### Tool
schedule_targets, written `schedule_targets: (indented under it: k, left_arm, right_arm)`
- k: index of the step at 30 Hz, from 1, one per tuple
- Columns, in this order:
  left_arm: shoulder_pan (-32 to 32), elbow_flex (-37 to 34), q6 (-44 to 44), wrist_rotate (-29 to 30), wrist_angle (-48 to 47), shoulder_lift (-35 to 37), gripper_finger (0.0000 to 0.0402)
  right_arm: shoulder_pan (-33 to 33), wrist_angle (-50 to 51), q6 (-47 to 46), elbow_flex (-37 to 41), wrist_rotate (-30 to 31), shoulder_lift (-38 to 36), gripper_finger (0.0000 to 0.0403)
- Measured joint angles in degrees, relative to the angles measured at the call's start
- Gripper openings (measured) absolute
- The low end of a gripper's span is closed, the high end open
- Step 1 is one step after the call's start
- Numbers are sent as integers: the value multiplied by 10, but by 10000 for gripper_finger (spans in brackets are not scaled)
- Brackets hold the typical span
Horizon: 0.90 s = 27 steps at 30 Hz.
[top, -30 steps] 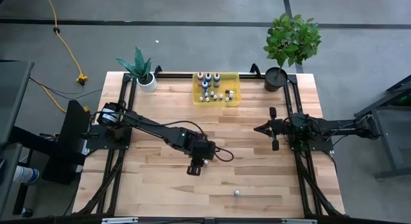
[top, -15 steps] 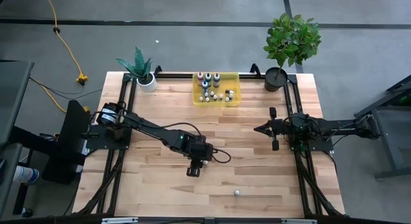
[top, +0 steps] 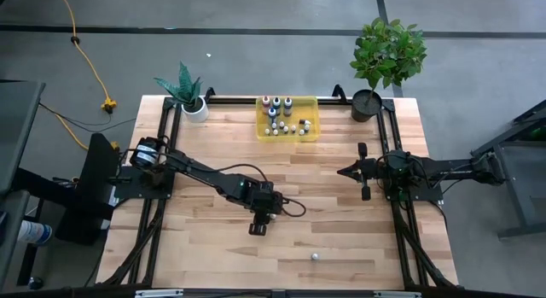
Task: Pick & Place food coloring
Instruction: Put the small green food coloring bottle into the yellow bin
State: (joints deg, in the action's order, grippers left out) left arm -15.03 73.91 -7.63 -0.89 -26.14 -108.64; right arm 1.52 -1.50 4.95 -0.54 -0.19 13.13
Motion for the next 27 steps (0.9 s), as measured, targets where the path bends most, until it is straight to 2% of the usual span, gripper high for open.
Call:
schedule_targets:
  k: [27]
  left_arm:
    - [0, 1, -6, -13, 31, -17, 154]
  right_arm:
    - [0, 0, 0, 0, 0, 0, 0]
